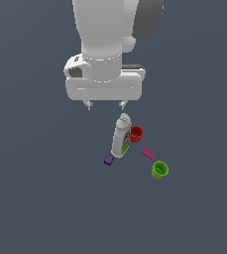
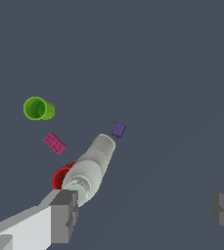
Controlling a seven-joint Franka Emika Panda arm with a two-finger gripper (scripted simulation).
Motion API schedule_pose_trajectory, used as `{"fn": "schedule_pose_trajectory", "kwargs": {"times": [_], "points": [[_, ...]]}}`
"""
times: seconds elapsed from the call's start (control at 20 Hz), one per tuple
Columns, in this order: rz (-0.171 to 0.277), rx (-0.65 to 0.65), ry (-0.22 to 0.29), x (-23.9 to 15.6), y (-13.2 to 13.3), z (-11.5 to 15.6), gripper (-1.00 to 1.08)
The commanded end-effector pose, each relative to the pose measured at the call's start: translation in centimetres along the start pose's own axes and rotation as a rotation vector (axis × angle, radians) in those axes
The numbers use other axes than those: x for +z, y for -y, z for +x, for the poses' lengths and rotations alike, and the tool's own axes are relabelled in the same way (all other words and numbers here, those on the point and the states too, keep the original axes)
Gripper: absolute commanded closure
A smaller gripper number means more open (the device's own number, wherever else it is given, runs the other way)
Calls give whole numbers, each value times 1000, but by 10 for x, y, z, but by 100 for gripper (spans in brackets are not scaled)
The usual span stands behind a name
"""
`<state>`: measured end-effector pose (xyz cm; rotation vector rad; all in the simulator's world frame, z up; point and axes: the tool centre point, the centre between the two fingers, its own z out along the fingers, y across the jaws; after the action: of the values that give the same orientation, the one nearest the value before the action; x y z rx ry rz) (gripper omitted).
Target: Pick up a designated object from a clutter of objects.
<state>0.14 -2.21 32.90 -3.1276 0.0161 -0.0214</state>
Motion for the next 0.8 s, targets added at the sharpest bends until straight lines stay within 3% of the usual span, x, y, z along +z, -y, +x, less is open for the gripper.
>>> {"fn": "schedule_pose_trajectory", "kwargs": {"times": [0.0, 0.4, 0.75], "points": [[-5, -22, 2, 8, 5, 3, -92], [-30, -176, 9, 60, 38, 17, -92], [-46, -416, 16, 140, 94, 23, -92]]}}
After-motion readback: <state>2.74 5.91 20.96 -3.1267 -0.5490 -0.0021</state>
